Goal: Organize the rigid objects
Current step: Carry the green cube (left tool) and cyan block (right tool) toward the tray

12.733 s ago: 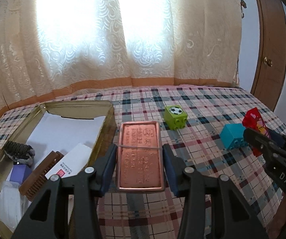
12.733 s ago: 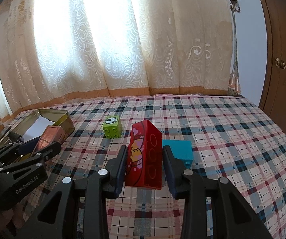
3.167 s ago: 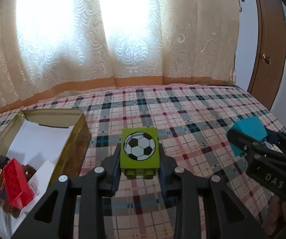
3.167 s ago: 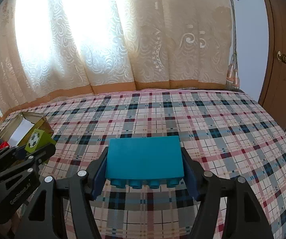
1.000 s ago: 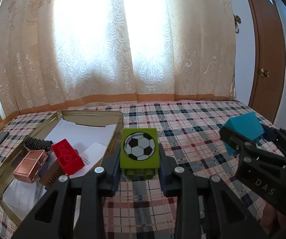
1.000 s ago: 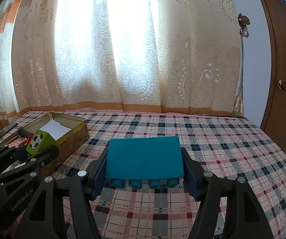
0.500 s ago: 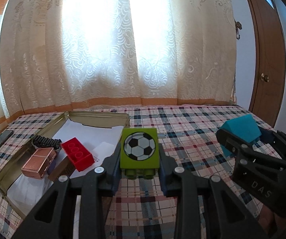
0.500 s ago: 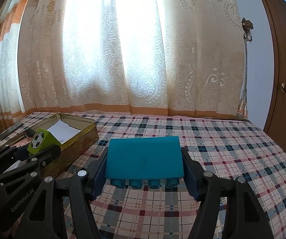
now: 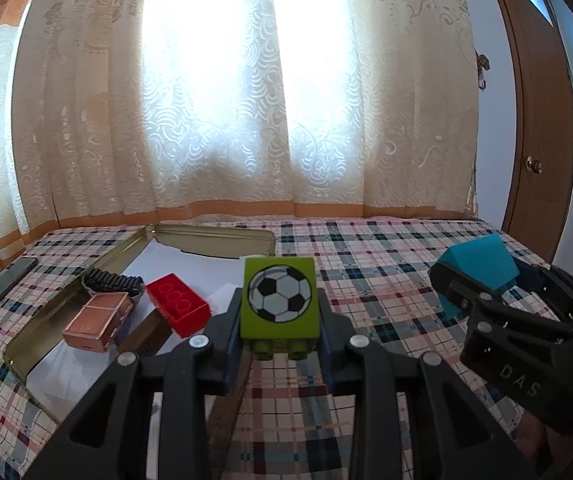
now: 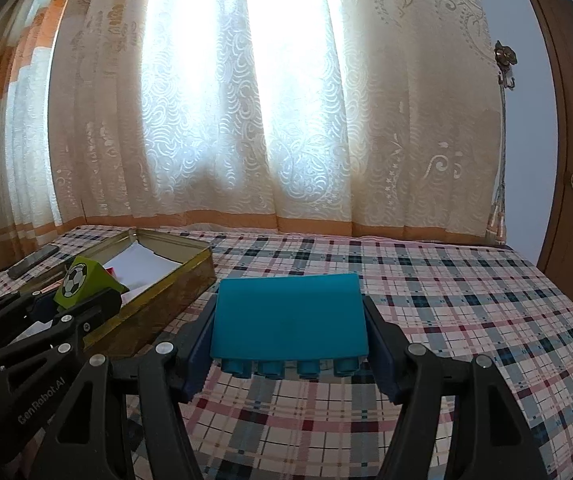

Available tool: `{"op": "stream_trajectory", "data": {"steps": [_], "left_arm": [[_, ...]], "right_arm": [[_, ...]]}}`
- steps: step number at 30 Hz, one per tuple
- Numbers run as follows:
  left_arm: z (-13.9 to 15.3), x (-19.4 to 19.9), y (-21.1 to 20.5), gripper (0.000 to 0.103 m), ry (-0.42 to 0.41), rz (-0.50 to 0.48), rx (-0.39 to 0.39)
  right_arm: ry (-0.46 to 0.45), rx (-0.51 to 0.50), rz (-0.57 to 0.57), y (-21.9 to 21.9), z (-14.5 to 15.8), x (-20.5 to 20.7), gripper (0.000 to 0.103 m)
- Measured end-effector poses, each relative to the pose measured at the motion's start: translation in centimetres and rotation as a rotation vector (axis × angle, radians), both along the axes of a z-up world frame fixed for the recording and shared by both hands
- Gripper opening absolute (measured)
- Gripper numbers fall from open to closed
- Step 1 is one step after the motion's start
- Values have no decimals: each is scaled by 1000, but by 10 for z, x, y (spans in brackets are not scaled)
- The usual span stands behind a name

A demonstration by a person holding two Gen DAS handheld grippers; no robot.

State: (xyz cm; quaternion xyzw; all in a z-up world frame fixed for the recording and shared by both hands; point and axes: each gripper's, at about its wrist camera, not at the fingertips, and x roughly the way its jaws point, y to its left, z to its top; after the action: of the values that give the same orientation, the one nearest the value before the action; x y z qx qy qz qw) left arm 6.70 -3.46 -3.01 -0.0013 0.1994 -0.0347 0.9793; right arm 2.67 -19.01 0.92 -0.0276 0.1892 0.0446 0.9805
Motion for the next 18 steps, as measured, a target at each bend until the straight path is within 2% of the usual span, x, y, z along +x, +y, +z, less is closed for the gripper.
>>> {"op": "stream_trajectory", "data": {"steps": [18], "left_arm": [[5,-15,46,30,-4,70,-31]], "right_arm": [[34,10,128,38,1,8,68]]}}
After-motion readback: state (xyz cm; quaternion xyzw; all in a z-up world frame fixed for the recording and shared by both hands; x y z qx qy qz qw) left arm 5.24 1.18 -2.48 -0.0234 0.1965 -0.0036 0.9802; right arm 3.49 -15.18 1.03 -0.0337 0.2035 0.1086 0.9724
